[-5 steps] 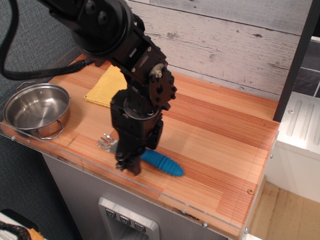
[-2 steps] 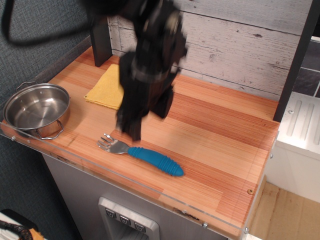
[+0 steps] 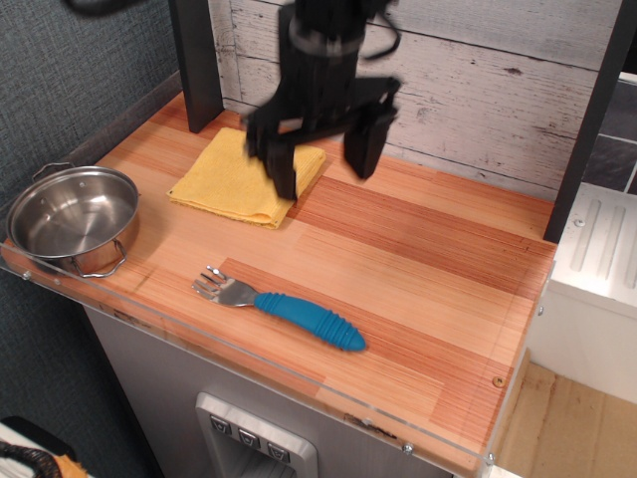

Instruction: Turn fork sideways and put it at the bottom of the table

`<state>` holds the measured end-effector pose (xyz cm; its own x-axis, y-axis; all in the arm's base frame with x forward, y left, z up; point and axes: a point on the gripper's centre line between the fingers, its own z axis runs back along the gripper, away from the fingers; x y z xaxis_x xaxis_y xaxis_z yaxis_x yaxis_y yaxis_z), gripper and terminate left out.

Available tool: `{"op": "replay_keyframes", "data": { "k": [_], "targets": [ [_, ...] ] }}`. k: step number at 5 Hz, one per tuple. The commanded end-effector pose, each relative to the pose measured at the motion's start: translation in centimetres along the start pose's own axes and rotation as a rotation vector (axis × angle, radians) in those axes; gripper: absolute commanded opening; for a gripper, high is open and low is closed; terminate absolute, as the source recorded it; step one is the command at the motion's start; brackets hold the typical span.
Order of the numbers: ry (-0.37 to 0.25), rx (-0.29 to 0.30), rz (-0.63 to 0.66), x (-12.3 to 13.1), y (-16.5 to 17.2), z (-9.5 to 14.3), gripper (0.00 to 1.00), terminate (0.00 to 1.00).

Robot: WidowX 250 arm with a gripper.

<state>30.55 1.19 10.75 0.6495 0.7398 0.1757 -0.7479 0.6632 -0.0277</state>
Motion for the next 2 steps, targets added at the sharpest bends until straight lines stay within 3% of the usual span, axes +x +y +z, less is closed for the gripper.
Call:
{"op": "replay_keyframes", "data": {
  "k": [1,2],
  "targets": [
    [-0.024,-0.062,-0.300,0.4,1.0,3.5,1.00,0.00],
    [0.028,-0.069,-0.430,0.4,3.6,5.0,1.00,0.00]
  ]
}}
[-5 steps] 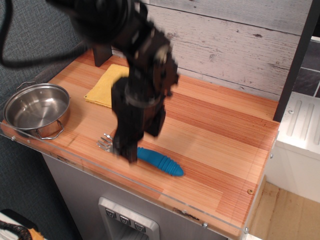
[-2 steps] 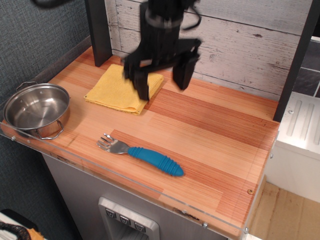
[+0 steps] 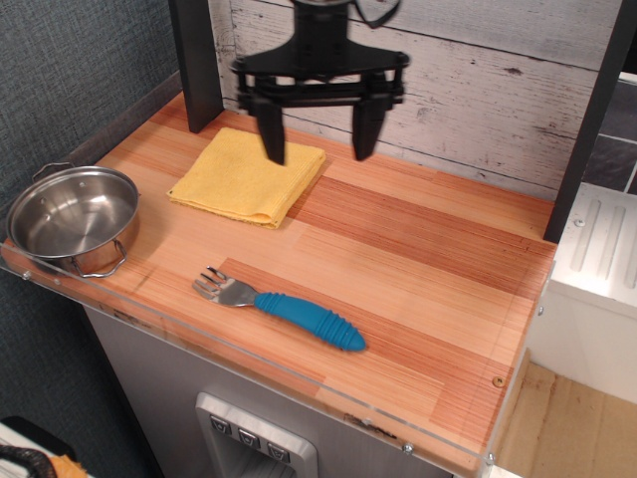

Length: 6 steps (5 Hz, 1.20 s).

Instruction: Turn fork sideways and put it at the bottom of the table

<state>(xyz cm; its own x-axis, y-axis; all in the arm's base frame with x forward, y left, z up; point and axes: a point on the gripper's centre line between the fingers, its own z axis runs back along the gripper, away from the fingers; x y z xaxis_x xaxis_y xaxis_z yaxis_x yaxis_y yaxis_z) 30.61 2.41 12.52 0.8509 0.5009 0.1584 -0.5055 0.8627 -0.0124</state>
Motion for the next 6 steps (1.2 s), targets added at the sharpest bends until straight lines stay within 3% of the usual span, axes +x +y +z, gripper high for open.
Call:
{"op": "replay_keyframes", "data": {
  "k": [1,3,5,6],
  "targets": [
    [0.064,-0.032,-0.194,-2.9,5.1,4.7,1.00,0.00],
    [0.137,0.073,-0.193,-5.1,8.2,7.8,1.00,0.00],
    [0.137,0.073,-0.193,-5.1,8.2,7.8,1.00,0.00],
    [0.137,0.073,-0.193,-5.1,8.2,7.8,1.00,1.00]
  ]
}}
